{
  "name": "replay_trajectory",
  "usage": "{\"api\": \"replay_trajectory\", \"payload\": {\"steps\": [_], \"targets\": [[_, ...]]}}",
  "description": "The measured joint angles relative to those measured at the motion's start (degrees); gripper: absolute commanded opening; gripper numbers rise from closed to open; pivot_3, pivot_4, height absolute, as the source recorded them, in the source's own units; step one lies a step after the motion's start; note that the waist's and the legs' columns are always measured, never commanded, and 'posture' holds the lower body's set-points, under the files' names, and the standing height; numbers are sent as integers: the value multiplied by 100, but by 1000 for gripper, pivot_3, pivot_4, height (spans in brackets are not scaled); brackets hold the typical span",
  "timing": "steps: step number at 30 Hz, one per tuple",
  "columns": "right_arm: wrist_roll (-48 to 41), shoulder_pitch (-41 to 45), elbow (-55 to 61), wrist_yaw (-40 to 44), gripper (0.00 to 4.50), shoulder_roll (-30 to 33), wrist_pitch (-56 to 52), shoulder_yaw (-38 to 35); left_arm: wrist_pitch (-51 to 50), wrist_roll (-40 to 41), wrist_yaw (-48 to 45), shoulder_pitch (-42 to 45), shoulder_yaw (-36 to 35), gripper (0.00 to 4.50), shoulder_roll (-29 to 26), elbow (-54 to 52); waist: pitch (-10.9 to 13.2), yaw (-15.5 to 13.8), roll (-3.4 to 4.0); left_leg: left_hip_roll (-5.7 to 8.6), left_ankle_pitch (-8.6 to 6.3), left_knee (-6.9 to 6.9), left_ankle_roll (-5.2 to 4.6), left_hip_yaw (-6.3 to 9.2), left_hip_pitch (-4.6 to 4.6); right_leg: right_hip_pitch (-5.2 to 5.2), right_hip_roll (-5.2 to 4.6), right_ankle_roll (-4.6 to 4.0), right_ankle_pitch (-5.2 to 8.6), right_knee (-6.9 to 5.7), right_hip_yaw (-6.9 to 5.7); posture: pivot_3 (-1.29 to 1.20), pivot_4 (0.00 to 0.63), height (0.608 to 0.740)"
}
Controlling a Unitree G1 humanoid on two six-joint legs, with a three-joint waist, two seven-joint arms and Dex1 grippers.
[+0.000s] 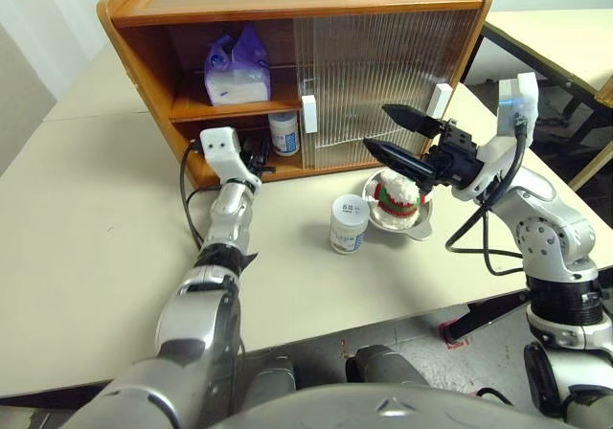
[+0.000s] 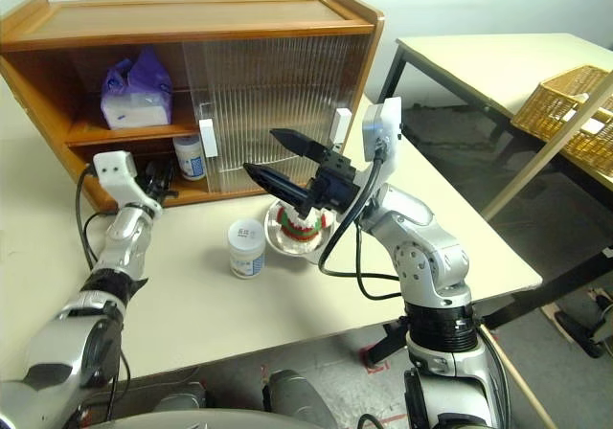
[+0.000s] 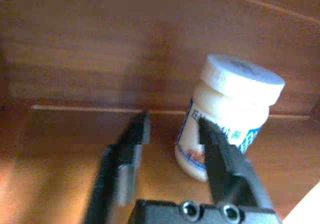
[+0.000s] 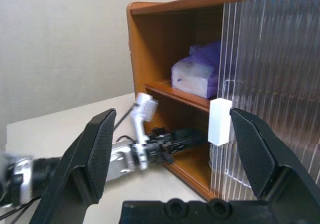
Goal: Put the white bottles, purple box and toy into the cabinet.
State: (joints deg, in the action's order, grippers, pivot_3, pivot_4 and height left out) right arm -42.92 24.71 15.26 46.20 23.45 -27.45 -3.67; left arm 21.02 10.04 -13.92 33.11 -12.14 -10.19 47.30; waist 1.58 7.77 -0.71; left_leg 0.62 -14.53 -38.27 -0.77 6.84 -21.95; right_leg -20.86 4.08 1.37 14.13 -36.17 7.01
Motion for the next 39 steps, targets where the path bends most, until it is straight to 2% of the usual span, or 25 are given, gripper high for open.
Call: {"api": "replay_trajectory", "payload": {"steps": [4, 8, 11, 13, 16, 19, 21, 30, 39], "targets": [[0, 25, -30, 46, 4500, 0, 0, -1, -699, 474, -958, -906, 211, 4480, -74, -1530, 0, -19, -1, 5, -1, 0, 1, -3, -4, -1, -2, -33, 19, 0, -3, -158, 36, 740], [0, 46, -67, 102, 4500, 0, -1, 0, -1254, 801, -2117, -1617, 632, 4480, -525, -2710, 0, -60, -1, -1, -3, 0, 5, 10, -3, -6, -8, -44, 20, -3, 18, -148, 35, 740], [0, 93, -113, 139, 4500, -17, -1, 12, -1573, 1065, -2999, -1995, 826, 4480, -979, -3181, -1, -81, 2, -61, -7, 4, 11, 21, -7, -17, -11, -73, 17, -6, 18, -146, 33, 740], [1, 112, -135, 147, 4500, -15, -1, 9, -1725, 1170, -3652, -2253, 966, 4480, -1321, -3362, -4, -94, 5, -82, -12, 7, 21, 22, -19, -35, -10, -98, 12, -8, 14, -145, 29, 740], [3, 132, -187, 189, 4500, -24, -1, 12, -1769, 1190, -4337, -2372, 1173, 4480, -1600, -3392, -8, -157, 11, -96, -10, 22, 22, 31, -51, -80, -4, -182, -31, -14, 7, -147, 26, 740], [4, 163, -218, 199, 4500, -33, 0, 14, -1716, 1176, -4902, -2395, 1351, 4480, -1841, -3391, -23, -195, 27, -109, -8, 28, 21, 38, -95, -132, 3, -199, -44, -21, 5, -148, 25, 740], [7, 166, -229, 202, 4500, -34, 0, 14, -1650, 1164, -5118, -2393, 1417, 4480, -1873, -3388, -28, -201, 34, -112, -7, 32, 20, 37, -102, -143, 4, -164, -66, -24, 2, -148, 25, 740], [8, 173, -228, 196, 4500, -38, 0, 14, -1521, 1045, -5611, -2230, 1791, 4480, -1720, -3360, -34, -196, 43, -114, -4, 32, 14, 37, -106, -145, 2, -156, -71, -22, 4, -166, 25, 740], [9, 171, -217, 175, 4500, -34, 0, 13, -1490, 923, -5509, -1862, 1973, 4480, -1259, -3146, -40, -186, 54, -115, 5, 25, 0, 37, -105, -139, 3, -146, -84, -22, 4, -177, 26, 740]]}}
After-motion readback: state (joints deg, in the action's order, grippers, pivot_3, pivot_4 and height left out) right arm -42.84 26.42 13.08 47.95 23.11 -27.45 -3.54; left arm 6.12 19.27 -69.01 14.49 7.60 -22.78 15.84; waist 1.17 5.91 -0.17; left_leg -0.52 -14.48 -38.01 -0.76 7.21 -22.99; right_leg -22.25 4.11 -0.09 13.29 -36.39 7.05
